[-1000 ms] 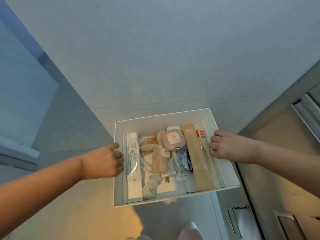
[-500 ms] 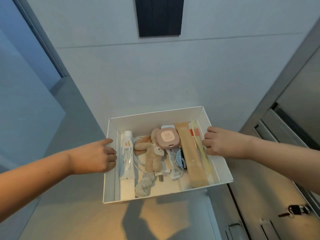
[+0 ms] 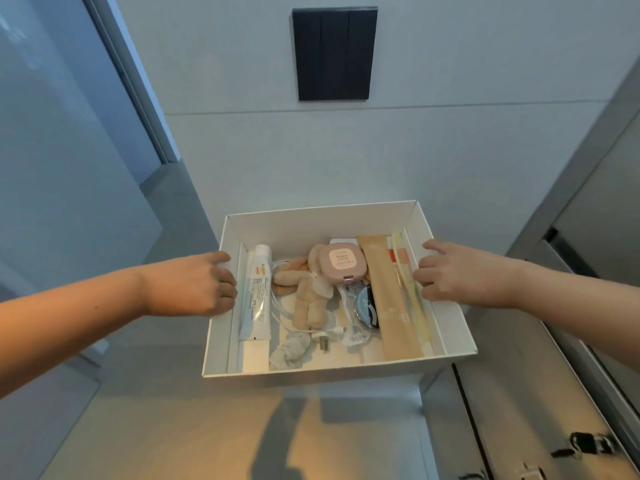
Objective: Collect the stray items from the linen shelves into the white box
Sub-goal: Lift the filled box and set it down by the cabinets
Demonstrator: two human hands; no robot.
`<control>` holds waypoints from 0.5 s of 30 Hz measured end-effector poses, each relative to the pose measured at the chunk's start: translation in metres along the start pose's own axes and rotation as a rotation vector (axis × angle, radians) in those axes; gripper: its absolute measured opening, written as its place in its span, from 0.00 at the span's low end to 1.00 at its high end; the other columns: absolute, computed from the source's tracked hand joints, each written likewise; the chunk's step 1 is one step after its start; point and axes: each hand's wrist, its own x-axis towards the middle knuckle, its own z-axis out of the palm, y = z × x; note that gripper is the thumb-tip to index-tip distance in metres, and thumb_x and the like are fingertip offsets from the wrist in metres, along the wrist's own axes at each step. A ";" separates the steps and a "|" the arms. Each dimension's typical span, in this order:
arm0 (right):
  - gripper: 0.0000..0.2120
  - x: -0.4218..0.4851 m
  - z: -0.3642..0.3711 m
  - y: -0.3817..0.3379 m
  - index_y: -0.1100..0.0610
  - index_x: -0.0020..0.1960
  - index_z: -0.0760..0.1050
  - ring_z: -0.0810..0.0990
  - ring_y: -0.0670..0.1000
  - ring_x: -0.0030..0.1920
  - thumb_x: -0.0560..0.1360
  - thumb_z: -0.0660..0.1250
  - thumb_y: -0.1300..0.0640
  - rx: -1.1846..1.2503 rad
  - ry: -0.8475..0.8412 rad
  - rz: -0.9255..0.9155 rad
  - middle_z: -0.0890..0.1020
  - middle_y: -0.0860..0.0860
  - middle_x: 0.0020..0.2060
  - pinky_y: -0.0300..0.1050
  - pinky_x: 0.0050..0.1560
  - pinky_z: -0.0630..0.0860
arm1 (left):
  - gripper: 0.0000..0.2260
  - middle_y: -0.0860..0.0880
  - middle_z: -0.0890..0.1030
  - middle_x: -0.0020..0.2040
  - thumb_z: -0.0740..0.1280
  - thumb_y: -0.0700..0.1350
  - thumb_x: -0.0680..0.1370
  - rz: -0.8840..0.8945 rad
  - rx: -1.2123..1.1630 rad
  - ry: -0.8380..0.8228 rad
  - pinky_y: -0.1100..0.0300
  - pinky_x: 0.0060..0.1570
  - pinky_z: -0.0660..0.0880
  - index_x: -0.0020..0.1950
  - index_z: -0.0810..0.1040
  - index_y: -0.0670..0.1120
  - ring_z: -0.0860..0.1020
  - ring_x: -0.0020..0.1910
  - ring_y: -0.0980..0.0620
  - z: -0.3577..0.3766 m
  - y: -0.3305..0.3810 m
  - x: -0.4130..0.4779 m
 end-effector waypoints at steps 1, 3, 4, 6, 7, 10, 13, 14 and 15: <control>0.14 0.000 0.002 0.002 0.51 0.29 0.74 0.75 0.51 0.30 0.56 0.75 0.68 0.004 0.003 -0.008 0.75 0.49 0.30 0.51 0.44 0.78 | 0.06 0.51 0.81 0.34 0.74 0.39 0.64 -0.005 -0.003 -0.007 0.57 0.42 0.78 0.33 0.79 0.48 0.80 0.35 0.50 0.000 0.001 0.000; 0.14 0.001 0.005 0.006 0.51 0.30 0.74 0.75 0.51 0.30 0.57 0.75 0.67 0.011 0.015 -0.032 0.75 0.48 0.30 0.50 0.44 0.78 | 0.06 0.51 0.81 0.34 0.73 0.38 0.64 -0.019 -0.001 -0.014 0.57 0.42 0.78 0.33 0.79 0.48 0.80 0.35 0.50 -0.001 0.004 0.000; 0.14 0.002 0.007 0.007 0.51 0.30 0.74 0.75 0.51 0.30 0.57 0.75 0.66 0.013 0.018 -0.046 0.75 0.48 0.30 0.49 0.44 0.77 | 0.06 0.51 0.81 0.34 0.73 0.38 0.65 -0.022 0.001 -0.015 0.56 0.42 0.77 0.33 0.79 0.48 0.80 0.35 0.50 0.001 0.006 0.000; 0.14 0.003 0.012 0.010 0.51 0.30 0.73 0.74 0.51 0.30 0.58 0.75 0.66 0.022 0.022 -0.067 0.74 0.48 0.30 0.49 0.43 0.77 | 0.06 0.51 0.80 0.34 0.71 0.37 0.66 -0.030 -0.007 -0.026 0.56 0.41 0.77 0.34 0.78 0.47 0.79 0.35 0.50 0.004 0.012 0.000; 0.14 0.004 0.014 0.011 0.51 0.30 0.73 0.74 0.51 0.30 0.58 0.75 0.66 0.024 0.028 -0.080 0.74 0.48 0.29 0.48 0.43 0.76 | 0.06 0.50 0.80 0.34 0.71 0.37 0.66 -0.038 -0.014 -0.033 0.56 0.42 0.77 0.34 0.77 0.47 0.79 0.35 0.50 0.005 0.015 0.000; 0.14 0.011 0.020 0.015 0.50 0.30 0.73 0.74 0.51 0.31 0.59 0.75 0.65 0.014 0.044 -0.130 0.74 0.47 0.30 0.47 0.44 0.76 | 0.05 0.51 0.80 0.35 0.73 0.39 0.66 -0.066 -0.036 -0.056 0.55 0.43 0.78 0.34 0.78 0.48 0.80 0.36 0.51 0.007 0.025 -0.002; 0.13 0.017 0.024 0.017 0.50 0.31 0.74 0.75 0.50 0.31 0.59 0.76 0.63 0.025 0.057 -0.171 0.75 0.47 0.30 0.46 0.43 0.76 | 0.05 0.51 0.81 0.35 0.73 0.39 0.65 -0.092 -0.067 -0.080 0.55 0.43 0.78 0.35 0.79 0.48 0.80 0.37 0.51 0.006 0.037 -0.005; 0.13 0.019 0.024 0.018 0.50 0.31 0.74 0.75 0.50 0.31 0.59 0.77 0.63 0.025 0.058 -0.183 0.75 0.47 0.30 0.46 0.43 0.76 | 0.05 0.51 0.81 0.35 0.73 0.39 0.65 -0.098 -0.074 -0.084 0.55 0.43 0.78 0.34 0.79 0.48 0.80 0.37 0.51 0.005 0.040 -0.006; 0.13 0.021 0.024 0.019 0.50 0.31 0.74 0.75 0.50 0.31 0.59 0.78 0.62 0.024 0.056 -0.195 0.75 0.47 0.30 0.46 0.42 0.76 | 0.05 0.51 0.81 0.35 0.73 0.39 0.65 -0.102 -0.077 -0.091 0.55 0.43 0.78 0.34 0.79 0.48 0.80 0.37 0.51 0.004 0.043 -0.006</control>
